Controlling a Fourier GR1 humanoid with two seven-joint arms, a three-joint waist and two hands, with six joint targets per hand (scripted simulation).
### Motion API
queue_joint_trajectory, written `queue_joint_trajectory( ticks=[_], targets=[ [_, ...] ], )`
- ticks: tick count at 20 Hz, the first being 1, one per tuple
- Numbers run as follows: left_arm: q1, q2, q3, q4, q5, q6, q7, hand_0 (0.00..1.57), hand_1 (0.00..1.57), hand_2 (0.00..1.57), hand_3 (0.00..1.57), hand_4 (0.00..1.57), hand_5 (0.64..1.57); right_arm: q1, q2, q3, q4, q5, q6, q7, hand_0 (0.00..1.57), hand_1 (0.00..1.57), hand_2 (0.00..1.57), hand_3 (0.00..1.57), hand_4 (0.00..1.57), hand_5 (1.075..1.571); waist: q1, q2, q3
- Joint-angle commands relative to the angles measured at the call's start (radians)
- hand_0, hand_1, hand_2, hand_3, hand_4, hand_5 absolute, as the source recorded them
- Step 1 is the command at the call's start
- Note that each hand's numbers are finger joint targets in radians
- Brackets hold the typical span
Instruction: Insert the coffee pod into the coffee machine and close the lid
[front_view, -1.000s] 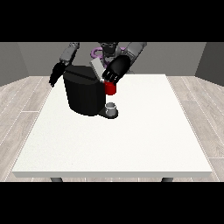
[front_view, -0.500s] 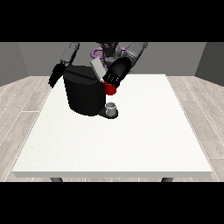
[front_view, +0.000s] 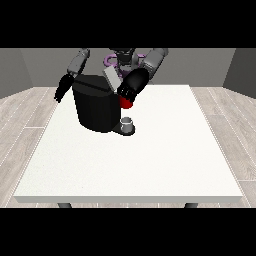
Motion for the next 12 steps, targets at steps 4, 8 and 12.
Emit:
queue_joint_trajectory(
  ticks=[4,8,12],
  targets=[
    [0.016,0.035,0.029,0.034,-0.002,0.059,-0.06,1.24,1.24,1.2,0.97,0.0,1.571,0.009,0.006,0.034,-0.066,0.005,0.02,0.066,0.0,0.0,0.0,0.0,0.07,1.571,-0.046,-0.002,-0.0009],
    [-0.009,0.047,0.027,0.015,-0.005,0.048,-0.082,1.27,1.27,1.24,0.97,0.0,1.571,0.046,0.023,0.037,-0.031,0.032,-0.021,-0.02,0.0,0.0,0.0,0.0,0.22,1.571,-0.035,0.024,-0.0004],
    [-0.015,0.044,-0.003,0.004,-0.051,0.111,-0.092,1.09,1.09,1.07,0.8,0.0,1.571,-0.04,0.005,0.02,-0.034,0.029,-0.019,0.024,0.0,0.0,0.0,0.0,0.16,1.571,-0.028,0.074,-0.0005]
  ],
)
